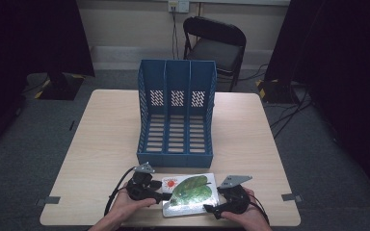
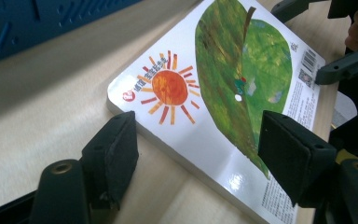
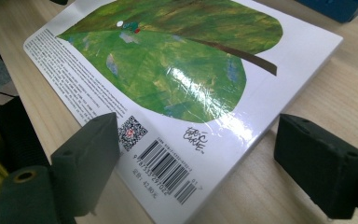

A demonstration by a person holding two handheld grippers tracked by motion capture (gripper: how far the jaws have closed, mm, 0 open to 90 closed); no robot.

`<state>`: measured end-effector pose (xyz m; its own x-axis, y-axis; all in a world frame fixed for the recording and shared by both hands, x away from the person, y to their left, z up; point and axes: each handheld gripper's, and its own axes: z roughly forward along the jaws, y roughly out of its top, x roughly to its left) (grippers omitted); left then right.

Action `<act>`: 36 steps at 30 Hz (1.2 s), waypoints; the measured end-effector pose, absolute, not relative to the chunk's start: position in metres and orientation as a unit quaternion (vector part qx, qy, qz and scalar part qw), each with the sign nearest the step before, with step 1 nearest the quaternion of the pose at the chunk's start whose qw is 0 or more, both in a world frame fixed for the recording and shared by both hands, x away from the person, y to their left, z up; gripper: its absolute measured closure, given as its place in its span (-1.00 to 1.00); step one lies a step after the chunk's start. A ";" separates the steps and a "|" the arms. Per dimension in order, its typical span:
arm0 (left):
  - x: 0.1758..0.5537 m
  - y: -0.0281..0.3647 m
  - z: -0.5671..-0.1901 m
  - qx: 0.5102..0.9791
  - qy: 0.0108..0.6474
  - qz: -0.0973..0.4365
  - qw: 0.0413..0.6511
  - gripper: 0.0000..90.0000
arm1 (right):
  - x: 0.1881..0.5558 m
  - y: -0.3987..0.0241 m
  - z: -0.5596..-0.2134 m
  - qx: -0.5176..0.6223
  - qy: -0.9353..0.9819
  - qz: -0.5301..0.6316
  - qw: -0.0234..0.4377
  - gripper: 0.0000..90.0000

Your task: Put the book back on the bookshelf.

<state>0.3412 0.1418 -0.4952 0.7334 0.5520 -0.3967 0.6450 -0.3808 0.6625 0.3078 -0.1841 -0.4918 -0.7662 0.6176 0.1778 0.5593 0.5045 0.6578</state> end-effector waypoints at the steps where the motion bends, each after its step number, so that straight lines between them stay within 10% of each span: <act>1: 0.343 0.141 -0.496 0.828 0.362 -0.053 0.426 -0.37 | 0.308 -0.184 -0.492 0.342 0.866 0.364 0.038 -0.72; 36: 0.354 0.145 -0.498 0.764 0.423 -0.077 0.481 -0.56 | 0.317 -0.177 -0.492 0.343 0.859 0.375 0.056 -0.73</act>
